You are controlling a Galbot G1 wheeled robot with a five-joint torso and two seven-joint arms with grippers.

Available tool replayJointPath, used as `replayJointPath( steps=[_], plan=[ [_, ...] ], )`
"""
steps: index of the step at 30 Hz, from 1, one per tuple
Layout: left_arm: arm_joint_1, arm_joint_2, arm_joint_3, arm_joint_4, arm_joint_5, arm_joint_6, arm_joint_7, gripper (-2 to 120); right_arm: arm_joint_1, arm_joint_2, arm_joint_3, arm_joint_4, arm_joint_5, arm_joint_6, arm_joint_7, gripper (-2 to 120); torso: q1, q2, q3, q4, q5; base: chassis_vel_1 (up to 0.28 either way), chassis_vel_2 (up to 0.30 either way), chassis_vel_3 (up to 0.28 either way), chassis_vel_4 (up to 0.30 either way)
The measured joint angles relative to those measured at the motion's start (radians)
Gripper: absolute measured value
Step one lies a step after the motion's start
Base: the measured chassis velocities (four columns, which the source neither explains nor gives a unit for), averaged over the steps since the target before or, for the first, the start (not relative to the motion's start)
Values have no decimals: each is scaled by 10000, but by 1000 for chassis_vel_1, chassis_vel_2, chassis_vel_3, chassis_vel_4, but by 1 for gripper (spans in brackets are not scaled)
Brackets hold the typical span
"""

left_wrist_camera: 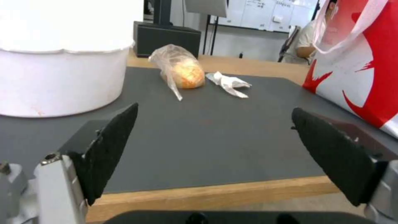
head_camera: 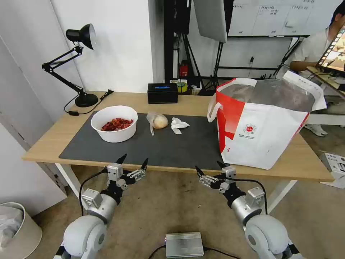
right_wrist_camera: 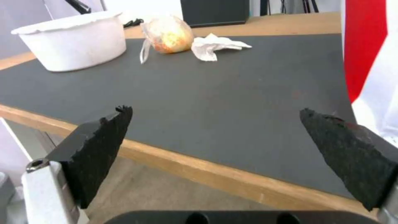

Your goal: Pick up the trash from the table and place it into the takeout bag.

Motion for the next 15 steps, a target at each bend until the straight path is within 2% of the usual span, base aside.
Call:
replayJointPath(
  steps=[15],
  plan=[
    [62,-19,-25,-36,36,-11,-14,100,1386,-139,-414,-575,540,-162,-410,100,0,0,1,-1,1,0,0,0,0]
  ],
)
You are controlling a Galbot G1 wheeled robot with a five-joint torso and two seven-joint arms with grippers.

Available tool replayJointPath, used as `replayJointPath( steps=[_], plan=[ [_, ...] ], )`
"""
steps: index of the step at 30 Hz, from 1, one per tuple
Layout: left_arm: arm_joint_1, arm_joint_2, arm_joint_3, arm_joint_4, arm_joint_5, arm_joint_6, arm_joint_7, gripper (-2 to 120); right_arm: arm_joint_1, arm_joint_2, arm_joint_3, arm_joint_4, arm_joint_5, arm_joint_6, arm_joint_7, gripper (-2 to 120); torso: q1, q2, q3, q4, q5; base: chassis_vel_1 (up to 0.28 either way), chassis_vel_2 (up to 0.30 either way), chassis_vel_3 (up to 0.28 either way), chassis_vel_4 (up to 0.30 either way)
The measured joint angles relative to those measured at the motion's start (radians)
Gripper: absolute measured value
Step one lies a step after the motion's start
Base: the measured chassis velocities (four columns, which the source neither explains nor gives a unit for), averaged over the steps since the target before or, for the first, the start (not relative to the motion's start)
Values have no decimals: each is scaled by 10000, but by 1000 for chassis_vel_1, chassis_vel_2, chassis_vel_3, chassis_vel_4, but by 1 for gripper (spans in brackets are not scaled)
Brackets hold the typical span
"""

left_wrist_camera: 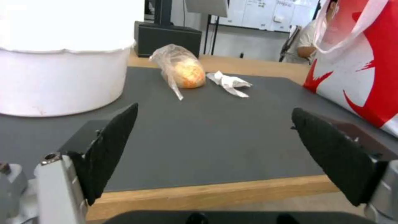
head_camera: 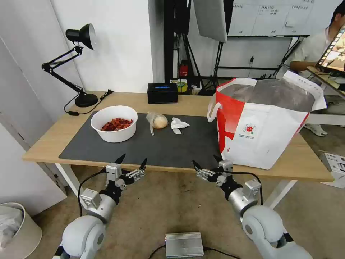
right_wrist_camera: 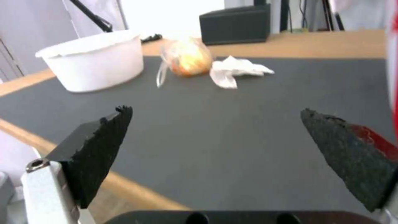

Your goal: Pick up the trash from the table and place it into the takeout bag.

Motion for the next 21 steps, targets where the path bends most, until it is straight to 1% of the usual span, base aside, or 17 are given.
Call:
replayJointPath(
  steps=[1,4,5,8,9,12,13,16,17,21],
  plan=[
    [0,0,0,0,0,0,0,100,0,0,0,0,0,0,0,100,0,0,0,0,0,0,0,0,0],
    [-30,-62,52,-36,40,6,-1,100,954,84,-463,-417,90,-341,124,100,2,0,0,0,0,0,0,0,0],
    [-30,-62,52,-36,40,6,-1,100,954,84,-463,-417,90,-341,124,100,2,0,0,0,0,0,0,0,0],
    [-34,-80,84,-79,78,47,-6,100,2205,226,-962,-1092,178,-629,347,100,2,-1,0,1,-1,0,0,0,0],
    [-34,-80,84,-79,78,47,-6,100,2205,226,-962,-1092,178,-629,347,100,2,-1,0,1,-1,0,0,0,0],
    [31,-150,92,-151,183,129,-12,100,3277,386,-1384,-1706,197,-989,580,100,2,-2,1,1,-1,0,0,0,0],
    [31,-150,92,-151,183,129,-12,100,3277,386,-1384,-1706,197,-989,580,100,2,-2,1,1,-1,0,0,0,0],
    [157,-217,69,-266,281,164,-14,100,4356,553,-1891,-2363,227,-1837,1263,100,2,-2,1,2,-1,0,0,0,0],
    [157,-217,69,-266,281,164,-14,100,4356,553,-1891,-2363,227,-1837,1263,100,2,-2,1,2,-1,0,0,0,0],
    [303,-232,-64,-296,300,178,-23,100,5654,919,-2414,-3372,585,-2686,1856,100,2,-2,1,2,-2,0,0,0,0]
  ],
)
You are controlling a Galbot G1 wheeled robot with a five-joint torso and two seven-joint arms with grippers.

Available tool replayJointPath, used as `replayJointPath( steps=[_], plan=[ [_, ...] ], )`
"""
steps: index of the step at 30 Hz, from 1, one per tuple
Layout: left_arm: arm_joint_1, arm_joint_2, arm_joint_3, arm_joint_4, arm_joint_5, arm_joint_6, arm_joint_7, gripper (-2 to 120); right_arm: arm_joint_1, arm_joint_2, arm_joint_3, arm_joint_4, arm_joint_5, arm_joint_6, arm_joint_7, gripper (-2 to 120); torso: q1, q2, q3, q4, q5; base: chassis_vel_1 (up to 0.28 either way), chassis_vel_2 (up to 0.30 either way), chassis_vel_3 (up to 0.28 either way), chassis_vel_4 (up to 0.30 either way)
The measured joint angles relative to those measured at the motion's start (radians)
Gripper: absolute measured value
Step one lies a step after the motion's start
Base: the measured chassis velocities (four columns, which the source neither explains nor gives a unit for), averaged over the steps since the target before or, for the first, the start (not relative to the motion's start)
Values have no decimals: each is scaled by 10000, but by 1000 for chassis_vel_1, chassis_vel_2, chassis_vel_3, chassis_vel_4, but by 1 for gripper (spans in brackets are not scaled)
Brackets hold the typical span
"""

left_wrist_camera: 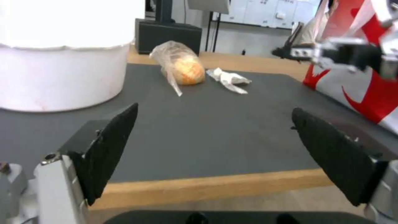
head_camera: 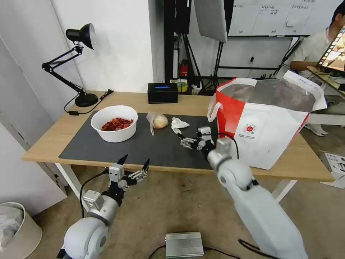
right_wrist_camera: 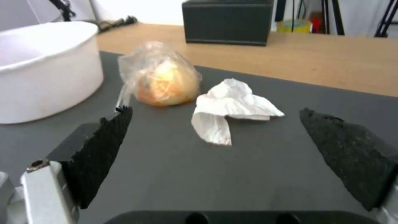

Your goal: Pick up the trash from the table and place it into the takeout bag.

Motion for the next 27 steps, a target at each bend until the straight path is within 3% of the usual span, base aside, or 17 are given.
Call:
replayJointPath(
  steps=[12,27],
  plan=[
    [135,-185,-58,-35,59,-31,1,100,2112,969,-1006,-2282,-246,-880,1017,100,0,0,0,-1,1,0,0,0,0],
    [229,-223,-253,-154,46,-52,4,100,3163,1786,-926,-4213,-525,-1500,1201,100,-2,1,-1,-1,1,0,0,0,0]
  ],
)
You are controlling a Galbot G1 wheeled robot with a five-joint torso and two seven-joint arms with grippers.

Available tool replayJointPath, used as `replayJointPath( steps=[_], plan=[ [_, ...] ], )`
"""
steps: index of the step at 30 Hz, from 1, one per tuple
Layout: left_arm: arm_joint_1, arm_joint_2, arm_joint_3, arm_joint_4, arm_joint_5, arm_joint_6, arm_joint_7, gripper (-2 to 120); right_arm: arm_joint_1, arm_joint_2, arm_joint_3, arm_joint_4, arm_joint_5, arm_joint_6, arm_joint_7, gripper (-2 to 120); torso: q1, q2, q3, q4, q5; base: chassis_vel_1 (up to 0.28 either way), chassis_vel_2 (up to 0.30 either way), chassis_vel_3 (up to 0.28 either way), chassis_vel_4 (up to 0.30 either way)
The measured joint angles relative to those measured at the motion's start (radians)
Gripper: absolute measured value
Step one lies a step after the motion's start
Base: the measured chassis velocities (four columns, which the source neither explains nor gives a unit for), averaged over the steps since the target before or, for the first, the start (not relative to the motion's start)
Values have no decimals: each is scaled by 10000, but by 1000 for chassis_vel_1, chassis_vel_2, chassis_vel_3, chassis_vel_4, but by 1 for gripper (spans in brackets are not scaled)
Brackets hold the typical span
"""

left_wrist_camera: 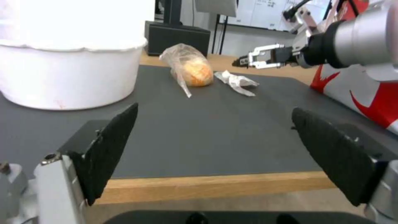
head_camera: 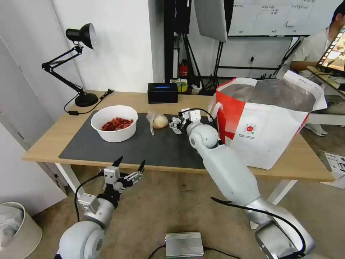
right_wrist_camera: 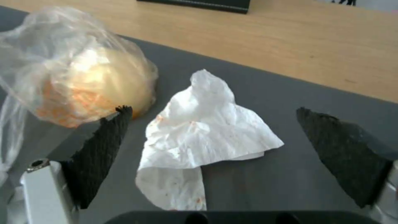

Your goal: Pick up the trash from the table and place it into the takeout bag.

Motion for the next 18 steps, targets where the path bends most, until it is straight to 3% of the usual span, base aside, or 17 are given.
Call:
replayJointPath(
  steps=[18],
  plan=[
    [71,-35,-30,8,2,-128,12,100,459,247,109,-1148,-45,70,-680,100,0,0,0,0,0,0,0,0,0]
  ],
)
